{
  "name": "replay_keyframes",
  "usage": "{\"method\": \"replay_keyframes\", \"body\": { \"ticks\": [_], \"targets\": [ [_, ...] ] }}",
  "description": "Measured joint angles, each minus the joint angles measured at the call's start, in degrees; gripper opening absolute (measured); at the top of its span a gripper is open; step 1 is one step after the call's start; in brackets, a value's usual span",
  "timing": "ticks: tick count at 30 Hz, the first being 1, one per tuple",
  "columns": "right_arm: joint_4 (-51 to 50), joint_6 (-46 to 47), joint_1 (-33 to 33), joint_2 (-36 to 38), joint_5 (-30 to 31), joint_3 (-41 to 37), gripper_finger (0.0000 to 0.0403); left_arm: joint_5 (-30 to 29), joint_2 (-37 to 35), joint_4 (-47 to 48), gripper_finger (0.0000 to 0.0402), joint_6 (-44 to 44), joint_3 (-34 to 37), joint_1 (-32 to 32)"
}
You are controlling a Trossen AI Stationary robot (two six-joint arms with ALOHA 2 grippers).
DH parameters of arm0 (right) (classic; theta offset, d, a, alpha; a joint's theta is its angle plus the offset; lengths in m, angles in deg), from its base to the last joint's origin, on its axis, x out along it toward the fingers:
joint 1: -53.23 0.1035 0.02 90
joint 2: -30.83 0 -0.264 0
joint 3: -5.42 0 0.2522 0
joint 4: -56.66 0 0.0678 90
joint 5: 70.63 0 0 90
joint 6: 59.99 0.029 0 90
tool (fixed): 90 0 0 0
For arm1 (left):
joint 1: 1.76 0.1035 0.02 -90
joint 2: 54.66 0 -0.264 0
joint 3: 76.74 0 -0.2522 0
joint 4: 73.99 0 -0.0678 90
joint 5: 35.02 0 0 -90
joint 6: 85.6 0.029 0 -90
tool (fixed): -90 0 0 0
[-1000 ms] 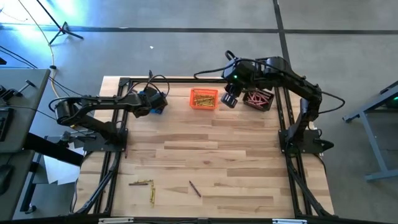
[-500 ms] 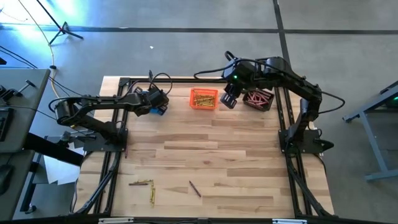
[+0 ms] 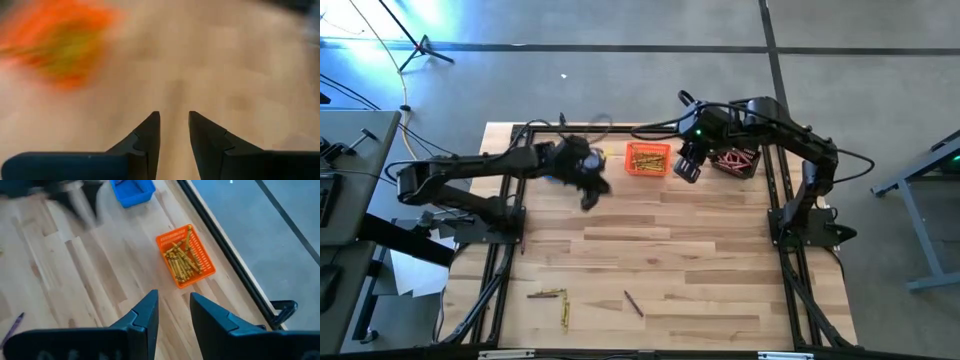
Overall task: Sort crayons
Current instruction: Put the right violet crayon into the blue bin
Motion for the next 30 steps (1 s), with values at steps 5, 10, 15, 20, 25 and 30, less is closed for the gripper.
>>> {"method": "replay_keyframes", "body": {
  "ticks": [5,10,15,20,25,30],
  "targets": [
    [-0.02,1.03,3.21,0.0,-1.69,0.0,0.0099,7.27,0.11,-2.92,0.0088,4.9,0.0,-10.95],
    [0.0,1.45,8.0,0.0,-4.94,0.0,0.0099,7.09,5.01,-8.54,0.0088,6.27,0.05,-22.8],
    [-0.02,1.89,12.8,0.0,-4.94,-0.02,0.0099,1.07,12.93,-18.58,0.0088,7.87,0.02,-32.27],
    [-0.02,2.08,16.95,-0.02,-4.9,-0.02,0.0099,-2.33,22.68,-23.91,0.0088,10.47,-2.98,-37.89],
    [-0.02,4.39,20.14,-0.02,-4.92,-0.02,0.0099,-5.72,32.07,-22.26,0.0088,12.2,-10.78,-41.04],
    [-0.04,4.89,22.66,-0.02,-4.87,-0.02,0.0099,-6.27,39.19,-16.99,0.0088,15.69,-18.53,-42.73]
  ]
}}
